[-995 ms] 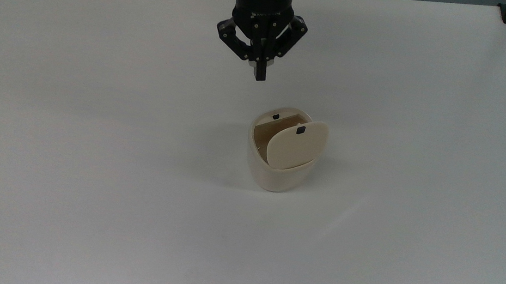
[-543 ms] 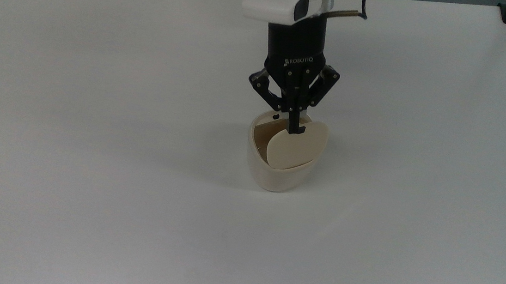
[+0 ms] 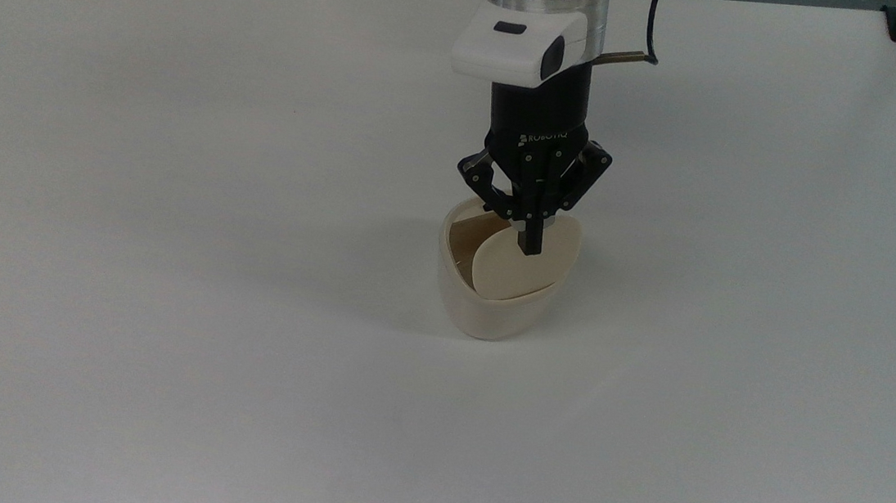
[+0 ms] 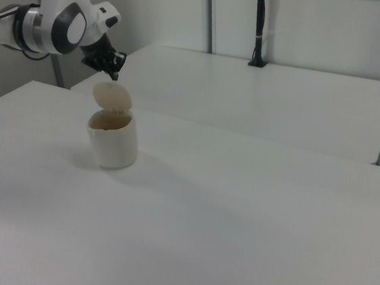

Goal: Close the trash bin
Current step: 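Push the upright lid over with the gripper until it lies shut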

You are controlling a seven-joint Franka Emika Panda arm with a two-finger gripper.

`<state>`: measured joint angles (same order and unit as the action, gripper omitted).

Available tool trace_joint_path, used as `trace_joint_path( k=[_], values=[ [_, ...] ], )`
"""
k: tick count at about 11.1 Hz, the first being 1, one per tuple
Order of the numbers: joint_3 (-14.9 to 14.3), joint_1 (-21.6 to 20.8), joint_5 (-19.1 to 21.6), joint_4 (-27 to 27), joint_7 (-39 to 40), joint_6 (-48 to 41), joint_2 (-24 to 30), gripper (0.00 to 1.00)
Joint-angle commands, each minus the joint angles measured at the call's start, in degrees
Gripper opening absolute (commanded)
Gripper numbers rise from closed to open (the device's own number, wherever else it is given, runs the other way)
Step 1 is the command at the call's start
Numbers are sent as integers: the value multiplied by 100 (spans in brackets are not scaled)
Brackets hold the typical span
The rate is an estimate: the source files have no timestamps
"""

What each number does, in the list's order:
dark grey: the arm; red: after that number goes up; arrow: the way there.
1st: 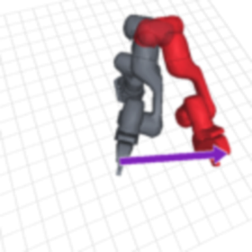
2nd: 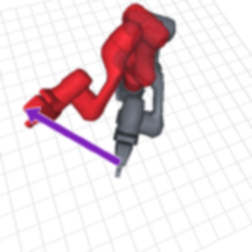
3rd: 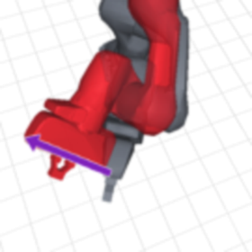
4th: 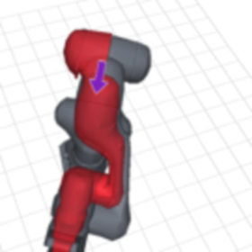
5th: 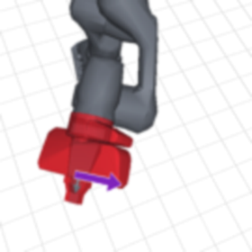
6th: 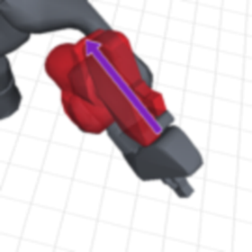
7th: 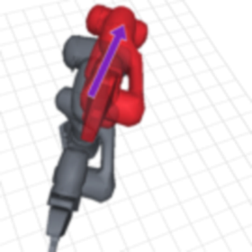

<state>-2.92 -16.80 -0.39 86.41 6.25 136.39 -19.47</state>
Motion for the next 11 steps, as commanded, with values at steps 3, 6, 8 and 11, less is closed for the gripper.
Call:
trace_joint_path(
  k=[3, 6, 8, 11],
  values=[
    [46, -69, 12, 34, 421, -1420, 163, 0],
    [46, -95, -14, 96, 404, -1563, -64, 0],
    [46, -87, -75, 174, 404, -1589, -109, 0],
    [46, -96, -84, 315, 395, -1597, -232, 0]
  ],
)
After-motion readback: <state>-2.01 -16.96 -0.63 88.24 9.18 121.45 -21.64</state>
